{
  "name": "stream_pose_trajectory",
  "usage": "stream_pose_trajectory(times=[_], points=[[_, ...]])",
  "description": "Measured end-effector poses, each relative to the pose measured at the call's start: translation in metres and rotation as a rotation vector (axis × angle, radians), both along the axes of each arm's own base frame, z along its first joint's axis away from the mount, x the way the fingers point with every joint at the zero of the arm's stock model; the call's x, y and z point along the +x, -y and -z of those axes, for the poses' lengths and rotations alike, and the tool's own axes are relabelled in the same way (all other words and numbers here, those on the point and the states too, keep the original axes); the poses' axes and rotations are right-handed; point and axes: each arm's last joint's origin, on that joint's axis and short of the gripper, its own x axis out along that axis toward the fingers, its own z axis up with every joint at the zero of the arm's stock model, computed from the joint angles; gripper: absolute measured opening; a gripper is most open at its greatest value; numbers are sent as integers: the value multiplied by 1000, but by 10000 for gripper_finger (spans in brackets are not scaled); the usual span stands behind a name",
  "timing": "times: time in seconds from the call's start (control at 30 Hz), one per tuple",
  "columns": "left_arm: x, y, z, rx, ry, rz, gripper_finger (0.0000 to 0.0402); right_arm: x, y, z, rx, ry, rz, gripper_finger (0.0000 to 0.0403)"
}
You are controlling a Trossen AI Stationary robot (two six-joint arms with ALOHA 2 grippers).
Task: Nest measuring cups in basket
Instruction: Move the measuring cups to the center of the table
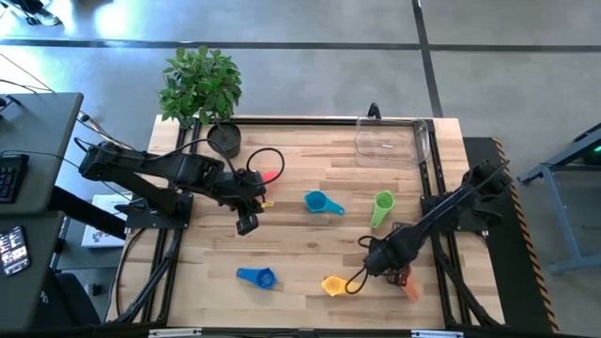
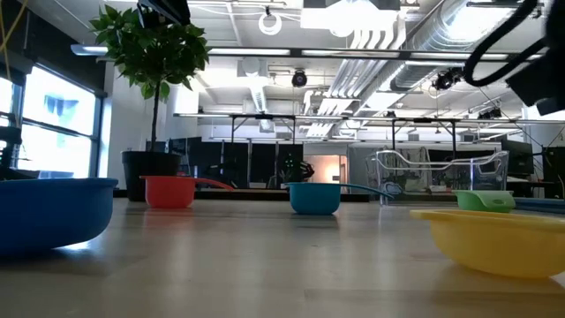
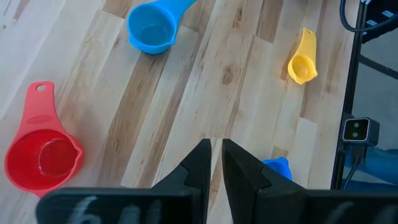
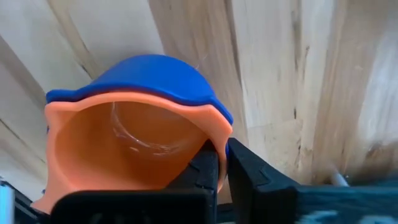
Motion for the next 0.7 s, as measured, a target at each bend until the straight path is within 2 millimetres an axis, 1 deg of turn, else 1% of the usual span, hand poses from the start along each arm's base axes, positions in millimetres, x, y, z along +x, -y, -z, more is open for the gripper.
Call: stream_pose_trajectory(times=[0.13,0.27,0.5,0.7], points=[[0,0,0,0,0,-1,30,11,5,-7,21,26,50,4],[0,0,0,0,0,0,30,23,15,-13,28,49,133,2],[0,0,0,13,1,20,30,36,38,-13,-23,75,282,1],[0,0,0,23,2,35,30,52,57,-12,11,136,432,1]])
